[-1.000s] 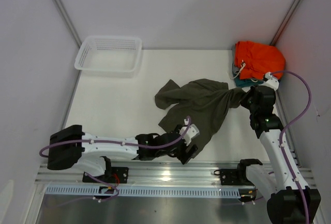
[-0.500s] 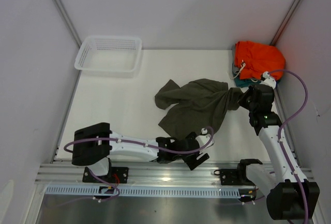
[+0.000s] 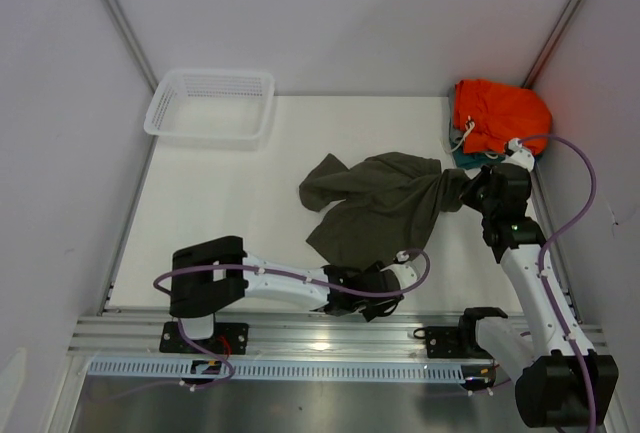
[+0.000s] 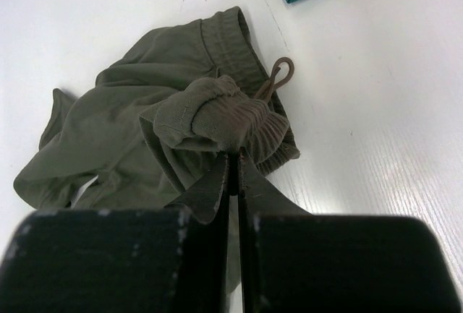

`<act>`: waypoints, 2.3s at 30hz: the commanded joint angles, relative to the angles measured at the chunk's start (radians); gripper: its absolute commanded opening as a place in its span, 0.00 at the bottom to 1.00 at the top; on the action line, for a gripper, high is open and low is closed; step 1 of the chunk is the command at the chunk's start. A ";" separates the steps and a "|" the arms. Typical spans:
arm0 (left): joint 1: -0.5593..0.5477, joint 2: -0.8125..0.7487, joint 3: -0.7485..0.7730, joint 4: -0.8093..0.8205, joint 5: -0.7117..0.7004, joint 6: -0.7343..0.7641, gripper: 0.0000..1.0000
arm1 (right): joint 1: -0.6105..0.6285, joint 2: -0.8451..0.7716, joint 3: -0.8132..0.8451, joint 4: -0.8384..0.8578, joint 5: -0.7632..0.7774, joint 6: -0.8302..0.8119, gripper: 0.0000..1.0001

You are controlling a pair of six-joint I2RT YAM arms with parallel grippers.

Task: Fold and stack the shorts

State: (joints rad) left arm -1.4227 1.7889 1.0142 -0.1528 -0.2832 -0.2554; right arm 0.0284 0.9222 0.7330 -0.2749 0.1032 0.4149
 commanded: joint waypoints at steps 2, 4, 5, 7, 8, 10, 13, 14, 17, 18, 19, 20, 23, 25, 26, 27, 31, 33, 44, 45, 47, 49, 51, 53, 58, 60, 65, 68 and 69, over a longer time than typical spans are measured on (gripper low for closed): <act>-0.002 0.030 0.057 -0.048 -0.031 -0.013 0.50 | -0.005 -0.025 0.013 0.051 0.000 -0.001 0.00; -0.002 0.035 0.058 -0.047 -0.014 -0.015 0.42 | -0.007 -0.025 0.013 0.051 0.000 -0.001 0.00; -0.002 0.036 0.057 -0.047 -0.013 -0.018 0.33 | -0.007 -0.025 0.014 0.051 0.000 -0.002 0.00; -0.002 0.027 0.047 -0.031 -0.001 -0.021 0.21 | -0.007 -0.025 0.014 0.051 0.001 -0.002 0.00; -0.002 0.020 0.031 -0.022 0.010 -0.022 0.08 | -0.005 -0.025 0.014 0.051 0.001 -0.001 0.00; -0.002 -0.012 0.021 -0.013 0.021 -0.027 0.00 | -0.007 -0.022 0.016 0.052 0.003 0.001 0.00; 0.005 -0.087 0.004 -0.033 0.036 -0.030 0.00 | -0.007 -0.014 0.029 0.057 0.000 0.012 0.00; 0.011 -0.114 0.001 -0.043 0.036 -0.034 0.00 | -0.007 -0.008 0.035 0.057 -0.008 0.009 0.00; 0.085 -0.248 -0.025 -0.106 0.055 -0.062 0.00 | -0.001 0.023 0.110 0.008 -0.085 -0.043 0.00; 0.114 -0.291 -0.040 -0.122 0.076 -0.073 0.00 | 0.022 0.036 0.136 -0.015 -0.083 -0.062 0.00; 0.180 -0.340 -0.075 -0.143 0.084 -0.093 0.00 | 0.039 0.040 0.160 -0.052 -0.073 -0.100 0.00; 0.212 -0.443 -0.089 -0.163 0.075 -0.106 0.00 | 0.056 0.038 0.193 -0.063 -0.063 -0.120 0.00; 0.361 -0.630 -0.106 -0.285 -0.032 -0.137 0.00 | 0.132 0.033 0.229 -0.078 -0.054 -0.172 0.00; 0.482 -0.712 -0.091 -0.345 -0.086 -0.139 0.00 | 0.226 0.064 0.255 -0.098 -0.014 -0.221 0.00; 0.519 -0.749 -0.056 -0.381 -0.091 -0.131 0.00 | 0.260 0.082 0.273 -0.113 0.009 -0.237 0.00; 0.554 -0.814 -0.048 -0.398 -0.094 -0.121 0.00 | 0.290 0.105 0.320 -0.127 0.036 -0.254 0.00; 0.720 -0.887 0.072 -0.461 -0.093 -0.082 0.00 | 0.412 0.233 0.463 -0.201 0.044 -0.327 0.00; 0.755 -0.879 0.140 -0.507 -0.080 -0.053 0.00 | 0.444 0.282 0.546 -0.211 -0.037 -0.376 0.00; 0.878 -0.862 0.475 -0.660 -0.258 0.044 0.00 | 0.504 0.158 0.706 -0.276 -0.232 -0.636 0.00; 0.884 -0.862 0.483 -0.662 -0.272 0.056 0.00 | 0.501 0.144 0.710 -0.277 -0.256 -0.646 0.00; 0.909 -0.862 0.521 -0.665 -0.260 0.065 0.00 | 0.501 0.135 0.758 -0.325 -0.356 -0.685 0.00; 0.933 -0.859 0.549 -0.672 -0.258 0.080 0.00 | 0.504 0.158 0.799 -0.386 -0.381 -0.691 0.00; 0.947 -0.853 0.625 -0.695 -0.277 0.100 0.00 | 0.505 0.178 0.873 -0.429 -0.381 -0.679 0.00; 0.955 -0.849 0.719 -0.717 -0.292 0.108 0.00 | 0.507 0.205 0.937 -0.524 -0.393 -0.651 0.00; 0.955 -0.881 0.805 -0.758 -0.257 0.099 0.00 | 0.527 0.133 1.007 -0.595 -0.499 -0.594 0.00; 0.956 -0.898 0.794 -0.754 -0.223 0.088 0.00 | 0.545 0.092 1.019 -0.606 -0.514 -0.553 0.00; 0.955 -0.971 0.781 -0.711 -0.186 0.082 0.00 | 0.556 0.069 1.082 -0.626 -0.589 -0.502 0.00; 0.955 -0.967 0.816 -0.720 -0.174 0.087 0.00 | 0.558 0.086 1.123 -0.647 -0.632 -0.481 0.00; 0.955 -0.964 0.822 -0.720 -0.168 0.088 0.00 | 0.558 0.090 1.134 -0.653 -0.645 -0.479 0.00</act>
State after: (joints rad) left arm -0.4789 0.8101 1.8019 -0.8959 -0.4824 -0.1829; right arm 0.5808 1.0023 1.8103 -0.9298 -0.4709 -0.1062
